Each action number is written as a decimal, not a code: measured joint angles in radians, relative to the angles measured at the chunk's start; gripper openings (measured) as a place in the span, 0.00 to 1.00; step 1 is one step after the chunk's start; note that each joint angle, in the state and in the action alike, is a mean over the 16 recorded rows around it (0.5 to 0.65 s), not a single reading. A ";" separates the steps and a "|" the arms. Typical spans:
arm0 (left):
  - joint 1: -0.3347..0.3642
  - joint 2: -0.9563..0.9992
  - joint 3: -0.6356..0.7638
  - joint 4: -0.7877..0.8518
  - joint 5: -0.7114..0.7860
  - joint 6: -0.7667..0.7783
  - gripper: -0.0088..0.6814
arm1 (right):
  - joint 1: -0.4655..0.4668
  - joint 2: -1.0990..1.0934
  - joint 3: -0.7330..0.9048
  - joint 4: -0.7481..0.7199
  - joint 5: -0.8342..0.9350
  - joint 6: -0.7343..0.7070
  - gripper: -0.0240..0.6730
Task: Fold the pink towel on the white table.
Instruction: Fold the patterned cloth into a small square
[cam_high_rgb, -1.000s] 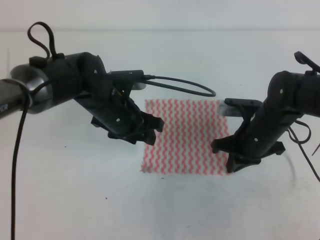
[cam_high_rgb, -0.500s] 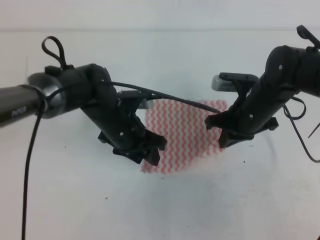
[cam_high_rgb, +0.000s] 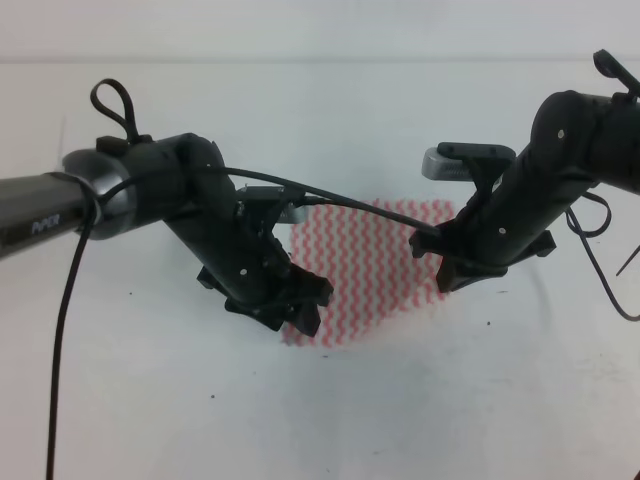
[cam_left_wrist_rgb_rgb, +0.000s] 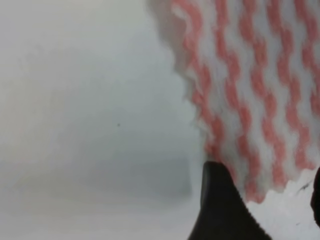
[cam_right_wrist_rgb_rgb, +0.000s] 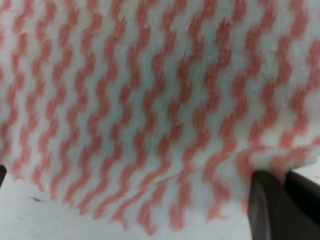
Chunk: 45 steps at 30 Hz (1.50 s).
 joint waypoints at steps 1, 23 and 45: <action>0.000 0.000 0.000 0.002 0.000 -0.002 0.52 | 0.000 0.002 0.000 0.000 0.000 -0.001 0.01; -0.024 0.014 0.000 0.050 0.004 -0.058 0.50 | 0.000 0.000 0.000 -0.001 -0.004 -0.009 0.01; -0.060 0.056 -0.003 0.178 -0.066 -0.167 0.19 | 0.000 -0.003 0.000 -0.001 -0.012 -0.011 0.01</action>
